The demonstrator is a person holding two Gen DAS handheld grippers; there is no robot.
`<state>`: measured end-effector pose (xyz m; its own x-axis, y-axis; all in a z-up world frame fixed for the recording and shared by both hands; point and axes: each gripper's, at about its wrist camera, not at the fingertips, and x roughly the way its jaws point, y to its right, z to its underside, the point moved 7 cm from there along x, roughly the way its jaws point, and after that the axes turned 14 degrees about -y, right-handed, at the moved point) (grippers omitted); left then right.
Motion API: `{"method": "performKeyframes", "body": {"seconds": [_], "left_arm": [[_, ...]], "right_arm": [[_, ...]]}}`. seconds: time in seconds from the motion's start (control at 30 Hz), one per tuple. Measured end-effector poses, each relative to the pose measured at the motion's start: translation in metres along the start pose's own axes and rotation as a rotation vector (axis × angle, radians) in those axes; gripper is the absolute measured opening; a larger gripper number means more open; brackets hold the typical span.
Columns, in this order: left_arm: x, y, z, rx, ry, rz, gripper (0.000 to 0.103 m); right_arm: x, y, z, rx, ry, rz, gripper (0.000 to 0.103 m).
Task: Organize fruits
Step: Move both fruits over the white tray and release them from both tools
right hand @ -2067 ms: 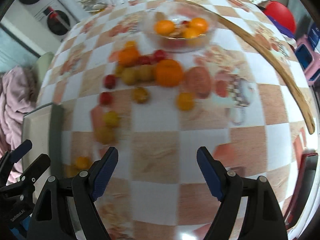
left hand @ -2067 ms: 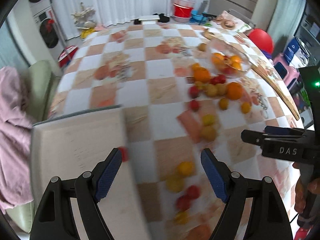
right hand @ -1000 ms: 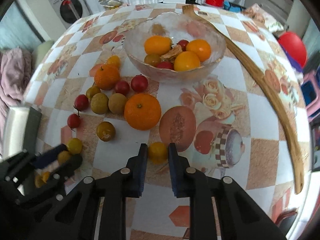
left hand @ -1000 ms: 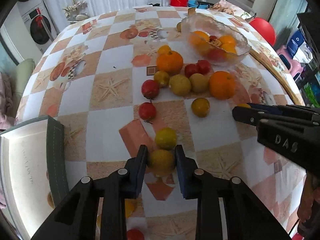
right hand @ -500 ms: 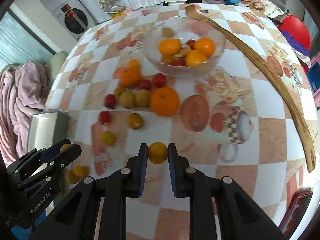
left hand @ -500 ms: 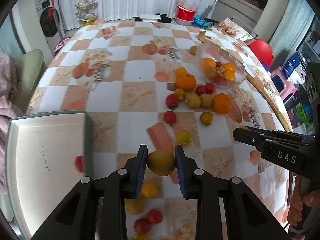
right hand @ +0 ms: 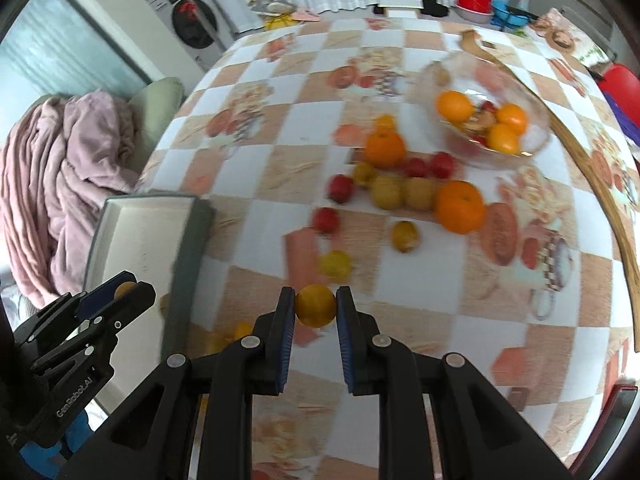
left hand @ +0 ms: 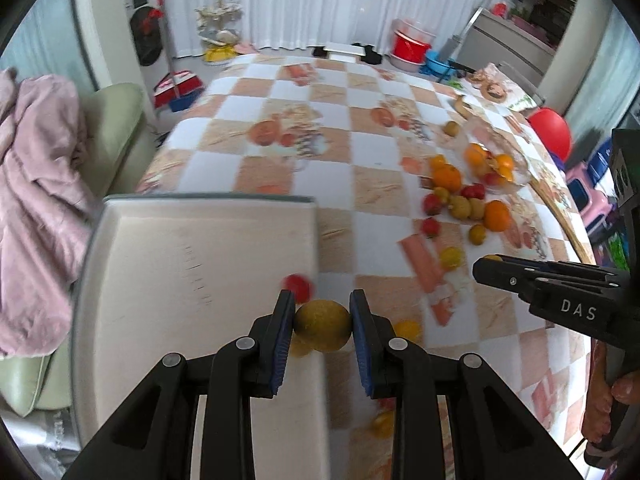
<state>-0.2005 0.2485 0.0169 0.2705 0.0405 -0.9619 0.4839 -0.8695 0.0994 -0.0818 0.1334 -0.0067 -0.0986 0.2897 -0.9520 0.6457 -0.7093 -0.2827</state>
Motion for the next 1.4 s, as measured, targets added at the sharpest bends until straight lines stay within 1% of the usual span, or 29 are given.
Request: {"method": "performKeyframes", "body": {"seconds": [0.3,0.4,0.63,0.87,1.0,1.1,1.2,1.27,1.3,1.37,1.4], "left_arm": [[-0.001,-0.058,0.027,-0.081,-0.019,-0.045,0.030],[0.003,-0.076,0.037,-0.106,-0.034,-0.057,0.030],[0.017,-0.107,0.051,-0.130,-0.067,-0.095,0.030],[0.029,-0.123,0.058,-0.135,-0.084,-0.118,0.030],[0.033,-0.125,0.058,-0.125,-0.082,-0.129,0.030],[0.033,-0.123,0.059,-0.103,-0.076,-0.152,0.030],[0.033,-0.124,0.059,-0.093,-0.071,-0.153,0.031],[0.033,-0.124,0.060,-0.096,-0.074,-0.154,0.063],[0.031,-0.126,0.060,-0.103,-0.059,-0.162,0.082],[0.028,-0.126,0.061,-0.097,-0.033,-0.166,0.082],[0.029,-0.126,0.062,-0.092,-0.043,-0.163,0.082]], "right_arm": [[0.017,-0.071,-0.003,-0.097,-0.026,-0.038,0.022],[0.024,-0.093,-0.003,-0.127,-0.036,-0.047,0.022],[0.051,-0.141,-0.009,-0.190,-0.073,-0.055,0.022],[0.079,-0.160,-0.013,-0.216,-0.114,-0.023,0.023],[0.090,-0.165,-0.016,-0.228,-0.125,0.002,0.023],[0.096,-0.167,-0.017,-0.243,-0.132,0.023,0.023],[0.100,-0.169,-0.014,-0.253,-0.137,0.039,0.023],[0.100,-0.170,-0.013,-0.263,-0.132,0.049,0.023],[0.100,-0.170,-0.013,-0.268,-0.133,0.053,0.024],[0.100,-0.171,-0.013,-0.274,-0.135,0.055,0.024],[0.101,-0.171,-0.013,-0.276,-0.137,0.052,0.026]]}}
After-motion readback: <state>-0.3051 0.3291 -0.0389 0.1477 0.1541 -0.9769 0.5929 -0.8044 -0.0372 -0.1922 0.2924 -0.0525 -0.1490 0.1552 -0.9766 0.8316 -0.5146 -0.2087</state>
